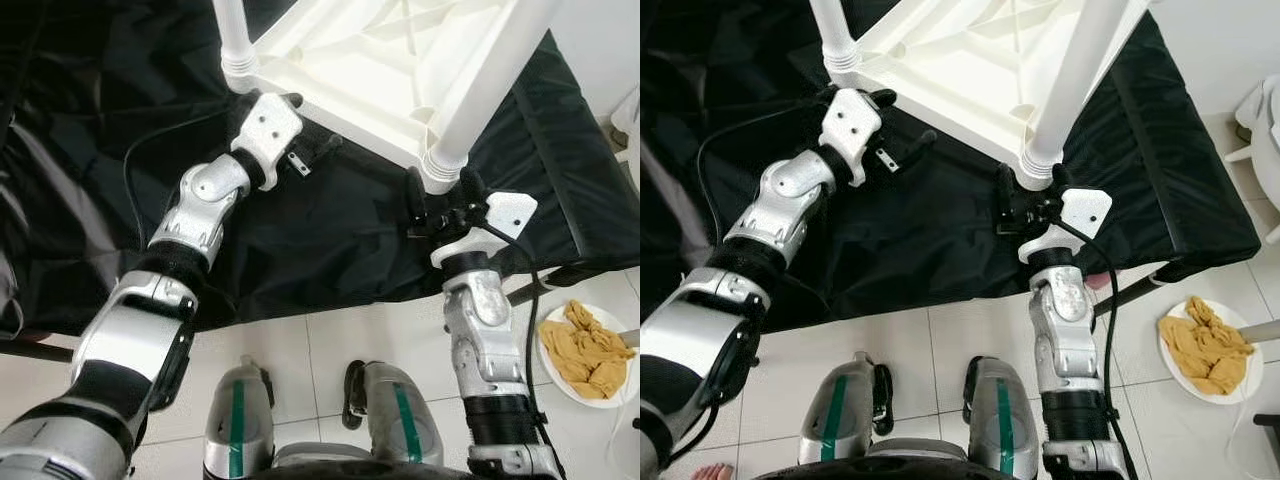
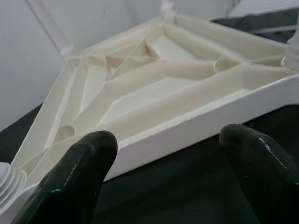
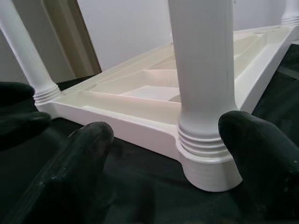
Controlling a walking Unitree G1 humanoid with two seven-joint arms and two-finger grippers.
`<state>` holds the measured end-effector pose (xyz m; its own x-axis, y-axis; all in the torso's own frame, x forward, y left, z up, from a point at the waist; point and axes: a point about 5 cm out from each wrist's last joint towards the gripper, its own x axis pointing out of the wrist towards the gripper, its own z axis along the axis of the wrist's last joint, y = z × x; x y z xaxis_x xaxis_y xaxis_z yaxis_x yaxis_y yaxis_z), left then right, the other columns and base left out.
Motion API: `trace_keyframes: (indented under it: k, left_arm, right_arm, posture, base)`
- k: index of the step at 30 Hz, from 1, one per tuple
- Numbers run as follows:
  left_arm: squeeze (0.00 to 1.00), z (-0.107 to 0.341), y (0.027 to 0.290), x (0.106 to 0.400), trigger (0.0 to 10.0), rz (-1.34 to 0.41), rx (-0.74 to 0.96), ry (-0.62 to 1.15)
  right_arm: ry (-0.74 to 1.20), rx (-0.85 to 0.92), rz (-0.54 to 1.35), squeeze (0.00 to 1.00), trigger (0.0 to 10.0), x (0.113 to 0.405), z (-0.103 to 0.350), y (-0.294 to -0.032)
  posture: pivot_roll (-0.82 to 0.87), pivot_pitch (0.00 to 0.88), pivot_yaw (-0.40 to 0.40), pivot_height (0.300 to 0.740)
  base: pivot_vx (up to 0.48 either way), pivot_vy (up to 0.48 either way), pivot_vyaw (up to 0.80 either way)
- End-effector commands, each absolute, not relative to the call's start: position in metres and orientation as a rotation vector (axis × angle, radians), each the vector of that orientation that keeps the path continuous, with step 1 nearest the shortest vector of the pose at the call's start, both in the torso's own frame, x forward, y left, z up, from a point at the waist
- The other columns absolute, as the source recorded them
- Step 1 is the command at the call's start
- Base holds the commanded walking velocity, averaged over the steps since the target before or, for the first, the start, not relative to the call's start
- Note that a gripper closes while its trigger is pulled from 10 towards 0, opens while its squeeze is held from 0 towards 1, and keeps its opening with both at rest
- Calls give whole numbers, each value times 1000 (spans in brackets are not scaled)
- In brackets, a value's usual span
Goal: Building children table
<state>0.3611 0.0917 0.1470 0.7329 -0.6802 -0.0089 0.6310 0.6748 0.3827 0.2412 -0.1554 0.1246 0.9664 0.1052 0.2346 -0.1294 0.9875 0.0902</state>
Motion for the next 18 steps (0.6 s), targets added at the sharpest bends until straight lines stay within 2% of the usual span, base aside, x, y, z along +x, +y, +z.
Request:
trace_keyframes:
  k: [1, 9, 18]
  left_arm:
    - [0, 143, 95, 365, 10000, -733, 404, -90]
    - [0, 148, 110, 382, 10000, -641, 487, 3]
    - [0, 173, 107, 397, 10000, -618, 613, -7]
  right_arm:
    - [-221, 115, 140, 0, 10000, 238, 125, -154]
    - [-222, 129, 154, 0, 10000, 228, 128, -151]
    - [-192, 147, 147, 0, 10000, 214, 128, -149]
  posture:
    - [-81, 63, 55, 740]
    - [-104, 91, 72, 740]
    - [-121, 126, 84, 740]
  base:
    - [0, 0, 0]
    - [0, 0, 0]
    - [0, 0, 0]
